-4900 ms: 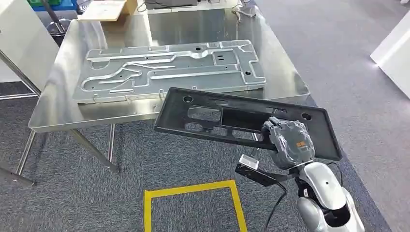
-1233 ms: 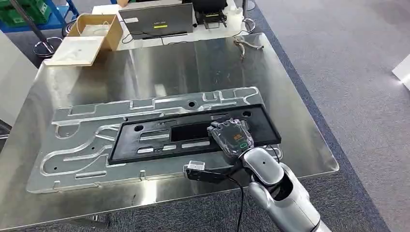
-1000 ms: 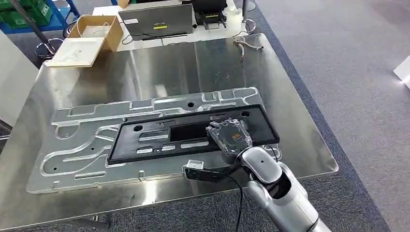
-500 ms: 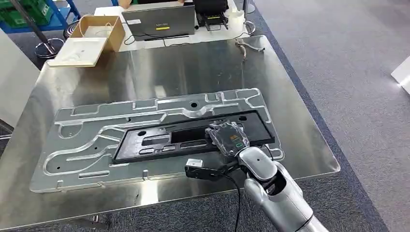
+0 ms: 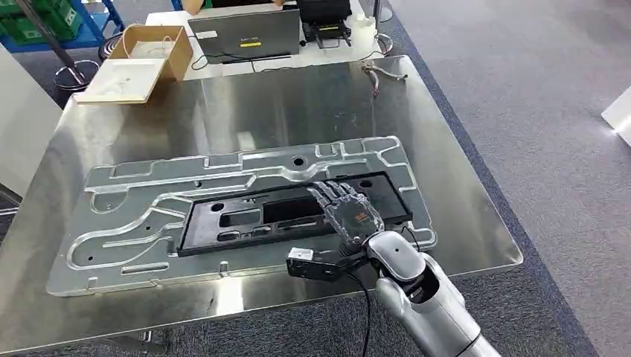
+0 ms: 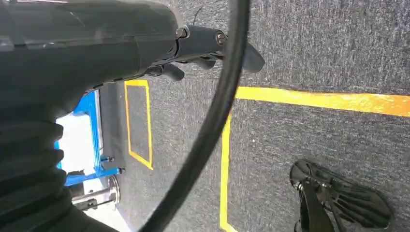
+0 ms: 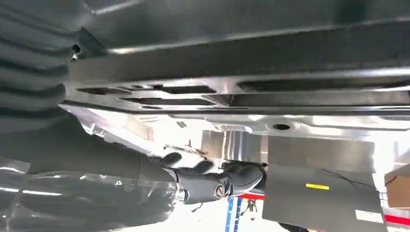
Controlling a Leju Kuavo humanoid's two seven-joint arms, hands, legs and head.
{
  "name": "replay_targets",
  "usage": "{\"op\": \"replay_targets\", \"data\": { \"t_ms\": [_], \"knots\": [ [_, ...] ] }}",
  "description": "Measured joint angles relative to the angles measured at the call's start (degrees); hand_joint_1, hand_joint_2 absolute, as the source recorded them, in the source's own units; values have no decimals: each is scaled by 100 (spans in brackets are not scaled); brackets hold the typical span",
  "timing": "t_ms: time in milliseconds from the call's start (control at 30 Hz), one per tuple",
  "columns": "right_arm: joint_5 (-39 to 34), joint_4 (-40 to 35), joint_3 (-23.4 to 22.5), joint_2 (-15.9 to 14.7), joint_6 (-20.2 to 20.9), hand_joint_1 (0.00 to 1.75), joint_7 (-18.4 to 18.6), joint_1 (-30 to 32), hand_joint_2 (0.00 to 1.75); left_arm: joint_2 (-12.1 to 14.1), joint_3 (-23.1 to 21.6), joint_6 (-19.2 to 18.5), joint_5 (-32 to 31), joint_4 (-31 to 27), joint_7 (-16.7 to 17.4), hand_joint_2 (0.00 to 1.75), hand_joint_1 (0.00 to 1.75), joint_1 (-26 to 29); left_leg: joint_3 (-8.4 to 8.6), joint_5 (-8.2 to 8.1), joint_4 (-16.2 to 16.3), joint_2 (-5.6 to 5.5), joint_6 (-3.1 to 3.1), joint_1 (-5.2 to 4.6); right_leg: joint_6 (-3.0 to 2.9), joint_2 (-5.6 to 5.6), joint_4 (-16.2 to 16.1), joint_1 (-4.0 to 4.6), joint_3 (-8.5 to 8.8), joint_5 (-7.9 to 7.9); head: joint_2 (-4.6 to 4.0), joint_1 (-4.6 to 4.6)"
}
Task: Take the parts from the cabinet and place them on the table.
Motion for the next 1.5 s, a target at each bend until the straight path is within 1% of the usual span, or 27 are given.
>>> {"op": "replay_targets", "data": {
  "t_ms": [367,500,600,633,667,700,733,800,833,867,900,933,967,1000,1033,1067,1133,1167,1200,1233,1300,1333,1367,1400,1433,1467,1500],
  "knots": [
    [22,22,-55,0,-31,0,-22,29,0,0,33,2,13,0,-4,0,0,3,6,0,0,0,0,0,0,0,0,0,8,0,0,0],
    [42,-120,-57,18,-37,0,-46,25,0,0,33,9,17,0,15,0,0,4,-6,-18,45,0,31,-14,35,-1,-12,-19,10,14,0,0],
    [42,-289,-55,42,-35,0,-88,16,0,0,33,9,17,0,28,0,0,4,-21,-22,63,0,61,-26,81,-1,-19,-35,13,34,0,0],
    [42,-335,-55,52,-35,0,-87,13,0,0,33,9,20,0,31,0,0,5,-23,-5,51,0,87,-35,111,0,-51,-40,24,54,0,0],
    [42,-387,-52,66,-35,0,-92,13,0,0,33,9,20,0,31,0,0,3,10,94,-33,1,132,-20,156,9,-82,-23,55,101,0,0],
    [42,-437,-48,63,-39,0,-98,18,0,-9,33,9,20,0,31,0,0,-2,79,168,-142,55,147,45,165,13,-26,-16,34,2,0,2],
    [42,-455,-41,66,-44,0,-98,-11,0,-9,33,9,20,0,31,0,0,-4,82,212,-208,49,193,47,179,10,172,-1,-67,-181,0,4],
    [42,-468,-20,63,-48,0,-103,-3,0,-13,33,9,22,0,31,0,0,0,42,224,-192,60,201,46,200,7,1029,-20,-439,-630,0,0],
    [42,-468,-15,61,-48,0,-101,21,0,-15,33,9,22,0,31,0,0,5,22,224,-174,62,201,44,212,8,1387,-27,-596,-750,0,4],
    [42,-468,-9,57,-46,0,-103,33,0,-15,33,9,22,0,33,0,0,6,-1,222,-148,63,199,45,222,7,1562,-33,-676,-741,0,0],
    [42,-468,2,57,-48,0,-103,33,0,-17,33,9,22,0,35,0,0,5,-21,214,-119,62,191,46,227,4,1450,-48,-617,-588,0,2],
    [42,-472,13,57,-48,0,-103,31,0,-22,33,9,22,0,35,0,0,3,-33,200,-89,62,176,48,230,-2,1165,-60,-464,-377,0,2],
    [42,-492,22,57,-48,0,-103,30,0,-26,33,9,22,0,35,0,0,2,-41,176,-47,57,149,52,223,-14,681,-68,-198,-117,0,2],
    [39,-503,26,57,-50,0,-103,24,0,-28,33,9,22,0,35,0,0,3,-52,136,5,56,114,55,208,-28,174,-72,65,27,0,2],
    [37,-505,33,59,-50,0,-103,12,0,-28,33,9,22,0,35,0,0,1,-116,110,45,54,71,27,167,-21,86,-29,169,-108,0,2],
    [37,-522,37,57,-50,0,-103,14,0,-26,33,7,22,0,37,0,0,-1,-122,111,59,52,58,27,126,-17,85,-13,122,-54,0,0],
    [37,-522,37,52,-52,0,-103,13,0,-28,33,7,24,0,42,0,0,1,-127,131,78,54,-4,36,65,-9,50,-3,102,-87,0,0],
    [37,-533,42,52,-52,0,-105,15,0,-26,33,7,24,0,46,0,0,1,-138,135,79,56,-45,41,24,-6,24,-6,90,-60,0,2],
    [35,-533,42,52,-52,0,-105,9,0,-26,33,7,24,0,46,0,0,1,-163,41,144,53,-76,63,-33,-21,-17,-38,87,-23,0,0],
    [35,-538,42,52,-52,0,-105,8,0,-31,33,4,26,-2,46,0,0,3,-222,-155,312,52,-96,63,-65,-23,-21,-38,67,-2,0,0],
    [35,-540,46,52,-52,0,-105,13,0,-30,33,7,24,-2,46,0,0,2,-542,-688,1147,52,-133,66,-110,-34,-18,-28,-11,48,0,0],
    [35,-540,46,52,-50,0,-105,19,0,-31,33,4,24,-2,46,0,0,2,-701,-876,1574,52,-146,66,-113,-35,-15,-19,-59,78,0,0],
    [35,-540,48,52,-50,0,-105,24,0,-33,33,4,26,-2,46,0,0,2,-767,-920,1799,52,-150,66,-114,-35,-9,-11,-106,109,0,0],
    [35,-540,50,52,-50,0,-105,29,0,-33,33,4,26,-2,48,0,0,9,-709,-830,1757,52,-145,66,-111,-34,0,-6,-149,142,0,0],
    [35,-540,50,52,-50,0,-105,29,0,-33,33,4,26,-2,48,0,0,8,-537,-639,1478,52,-132,66,-105,-32,11,-5,-192,171,0,0],
    [35,-540,50,52,-50,0,-105,28,0,-31,33,4,26,-2,48,0,0,1,-237,-373,960,52,-113,65,-90,-28,24,-4,-233,204,0,0],
    [35,-544,50,52,-52,0,-105,27,0,-31,33,7,26,-2,48,0,0,-8,95,-170,407,51,-89,64,-68,-27,33,-4,-261,235,0,0]
  ]
}}
